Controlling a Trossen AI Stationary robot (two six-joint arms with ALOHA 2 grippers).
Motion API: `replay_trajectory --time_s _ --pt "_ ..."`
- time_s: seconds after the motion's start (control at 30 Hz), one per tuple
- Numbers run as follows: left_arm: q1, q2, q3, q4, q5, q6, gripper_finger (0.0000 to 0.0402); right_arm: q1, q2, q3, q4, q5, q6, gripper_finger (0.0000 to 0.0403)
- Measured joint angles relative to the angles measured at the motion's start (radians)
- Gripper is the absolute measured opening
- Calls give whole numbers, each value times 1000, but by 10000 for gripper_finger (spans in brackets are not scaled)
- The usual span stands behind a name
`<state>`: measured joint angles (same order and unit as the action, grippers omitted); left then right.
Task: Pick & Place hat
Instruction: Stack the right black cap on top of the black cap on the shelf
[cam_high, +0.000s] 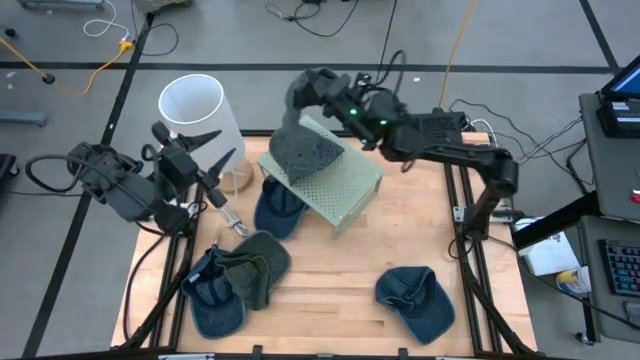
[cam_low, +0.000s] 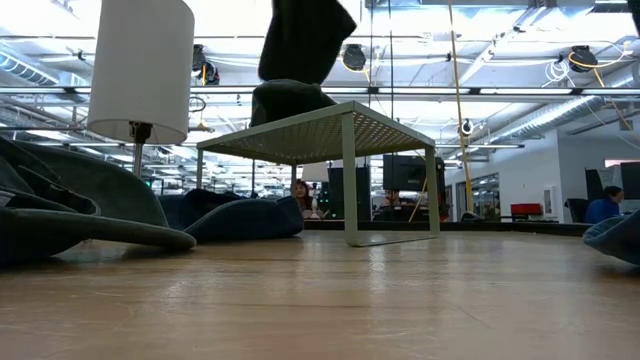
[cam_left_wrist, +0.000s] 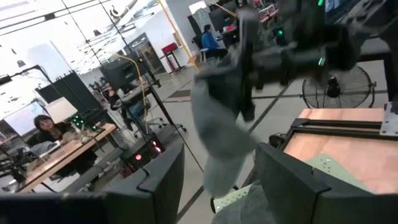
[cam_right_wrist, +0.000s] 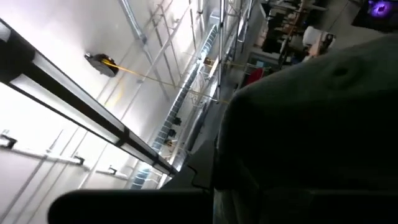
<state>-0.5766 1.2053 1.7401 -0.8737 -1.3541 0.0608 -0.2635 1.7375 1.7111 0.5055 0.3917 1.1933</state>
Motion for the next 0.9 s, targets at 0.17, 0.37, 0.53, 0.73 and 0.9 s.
replay_trajectory --time_s 0.17,0.37,0.53,0.73,0.9 --pt "0 -22 0 0 2 13 216 1 82 0 79 -4 5 17" --pt "0 -36 0 -25 11 15 208 -5 153 0 89 -77 2 17" --pt "0 -37 0 -62 23 15 197 11 173 -1 20 -70 -4 17" --pt "0 -37 0 -73 55 14 188 35 157 -1 -49 -50 -52 17" --pt "0 -37 0 -73 55 14 196 60 117 0 -182 -46 -69 17"
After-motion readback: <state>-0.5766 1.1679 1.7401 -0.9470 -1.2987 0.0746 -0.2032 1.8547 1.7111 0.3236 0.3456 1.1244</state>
